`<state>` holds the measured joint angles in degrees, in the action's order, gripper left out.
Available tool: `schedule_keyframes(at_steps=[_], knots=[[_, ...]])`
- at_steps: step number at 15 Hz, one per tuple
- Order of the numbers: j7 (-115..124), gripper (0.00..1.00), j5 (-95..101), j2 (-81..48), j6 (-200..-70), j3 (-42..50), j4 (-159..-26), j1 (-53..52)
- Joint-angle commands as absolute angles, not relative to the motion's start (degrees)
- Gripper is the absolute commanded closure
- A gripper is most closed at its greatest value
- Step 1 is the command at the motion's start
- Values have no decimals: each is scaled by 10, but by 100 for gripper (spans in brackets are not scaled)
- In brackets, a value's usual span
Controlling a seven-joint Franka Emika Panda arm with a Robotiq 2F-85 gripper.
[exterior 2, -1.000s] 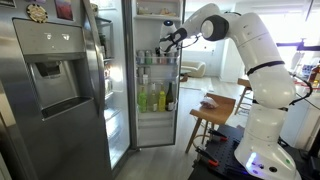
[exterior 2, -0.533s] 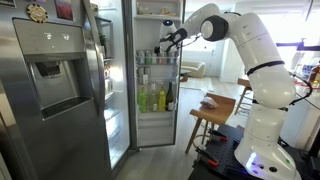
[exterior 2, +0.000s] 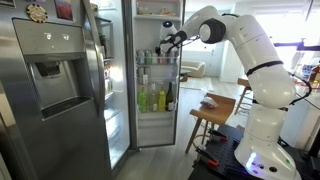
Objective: Remove the pink can from the fridge and place it on the stool
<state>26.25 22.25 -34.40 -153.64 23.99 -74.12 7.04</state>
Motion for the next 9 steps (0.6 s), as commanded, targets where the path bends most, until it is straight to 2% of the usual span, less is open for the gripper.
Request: schedule_keyframes(at_steps=[1, 2, 9], knots=[[274, 42, 227, -369, -1543, 249, -712, 72], [274, 50, 226, -372, -1546, 249, -708, 74], [276, 52, 231, -365, -1552, 250, -712, 64]])
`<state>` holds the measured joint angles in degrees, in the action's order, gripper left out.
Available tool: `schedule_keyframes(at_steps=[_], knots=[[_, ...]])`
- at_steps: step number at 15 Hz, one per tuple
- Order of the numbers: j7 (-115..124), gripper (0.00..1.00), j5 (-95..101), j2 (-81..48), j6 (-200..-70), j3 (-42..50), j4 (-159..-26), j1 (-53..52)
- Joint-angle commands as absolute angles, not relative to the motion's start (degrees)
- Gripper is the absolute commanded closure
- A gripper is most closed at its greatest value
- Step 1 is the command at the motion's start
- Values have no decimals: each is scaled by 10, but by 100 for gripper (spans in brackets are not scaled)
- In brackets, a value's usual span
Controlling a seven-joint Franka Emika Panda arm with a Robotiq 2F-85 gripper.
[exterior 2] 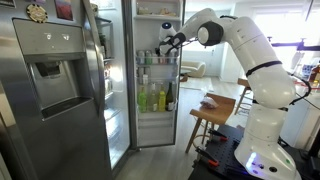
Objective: Remove the pink can from the fridge and place it on the stool
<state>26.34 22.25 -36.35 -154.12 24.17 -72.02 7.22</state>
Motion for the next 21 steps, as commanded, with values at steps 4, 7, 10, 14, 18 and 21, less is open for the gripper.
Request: schedule_keyframes(at_steps=[4, 7, 10, 14, 18, 21], knots=[[289, 52, 237, -338, -1552, 258, -736, 45], [309, 52, 250, -316, -1567, 279, -754, 21], [339, 52, 274, -290, -1582, 311, -774, -11], [383, 52, 325, -251, -1599, 353, -813, -63], [424, 52, 377, -202, -1592, 383, -868, -120], [431, 52, 403, -152, -1577, 387, -923, -156]])
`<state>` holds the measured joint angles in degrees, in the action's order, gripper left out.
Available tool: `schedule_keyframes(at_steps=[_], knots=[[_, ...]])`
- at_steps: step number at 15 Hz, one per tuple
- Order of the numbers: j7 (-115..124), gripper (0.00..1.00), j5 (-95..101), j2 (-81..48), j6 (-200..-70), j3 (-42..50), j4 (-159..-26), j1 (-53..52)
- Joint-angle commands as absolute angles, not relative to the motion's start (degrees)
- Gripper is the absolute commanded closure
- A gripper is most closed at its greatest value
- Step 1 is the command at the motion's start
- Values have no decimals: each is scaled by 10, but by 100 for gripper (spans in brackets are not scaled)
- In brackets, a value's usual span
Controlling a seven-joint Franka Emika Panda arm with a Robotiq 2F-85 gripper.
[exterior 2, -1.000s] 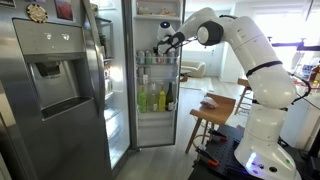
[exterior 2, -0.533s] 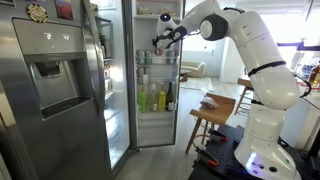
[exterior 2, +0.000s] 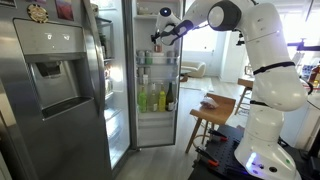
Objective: Remove the pink can from the fridge and place it on the stool
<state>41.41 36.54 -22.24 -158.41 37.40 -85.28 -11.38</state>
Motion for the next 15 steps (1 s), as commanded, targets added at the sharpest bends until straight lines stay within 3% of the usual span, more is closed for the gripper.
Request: schedule_keyframes(at_steps=[1, 9, 10, 15], knots=[[430, 52, 409, -134, -1570, 384, -941, -165], [409, 52, 405, 9, -1426, 366, -1067, -211], [422, 52, 424, 27, -1400, 280, -1076, -130], [427, 52, 423, 106, -1321, 163, -1156, 1]])
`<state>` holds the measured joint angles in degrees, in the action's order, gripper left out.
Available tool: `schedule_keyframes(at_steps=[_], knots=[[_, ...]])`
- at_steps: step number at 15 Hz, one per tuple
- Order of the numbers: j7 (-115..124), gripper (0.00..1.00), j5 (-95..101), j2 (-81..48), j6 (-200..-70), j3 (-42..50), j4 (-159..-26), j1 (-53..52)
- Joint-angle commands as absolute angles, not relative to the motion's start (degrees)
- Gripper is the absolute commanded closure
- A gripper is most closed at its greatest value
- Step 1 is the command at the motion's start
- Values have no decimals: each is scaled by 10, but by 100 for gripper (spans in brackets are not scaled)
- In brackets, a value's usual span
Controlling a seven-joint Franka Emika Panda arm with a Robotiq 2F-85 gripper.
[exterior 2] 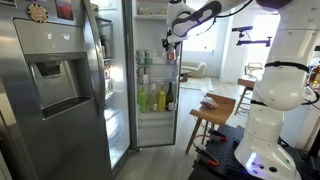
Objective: Remove the pink can from the fridge and place it on the stool
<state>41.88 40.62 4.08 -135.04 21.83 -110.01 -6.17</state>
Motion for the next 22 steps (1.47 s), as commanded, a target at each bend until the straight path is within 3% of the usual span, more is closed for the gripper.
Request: schedule_keyframes(at_steps=[1, 14, 22], knots=[[426, 52, 419, 118, -1312, 148, -1170, 21], [523, 52, 481, 153, -1323, 113, -1302, 172], [742, 52, 673, 144, -1313, 128, -1351, 203]])
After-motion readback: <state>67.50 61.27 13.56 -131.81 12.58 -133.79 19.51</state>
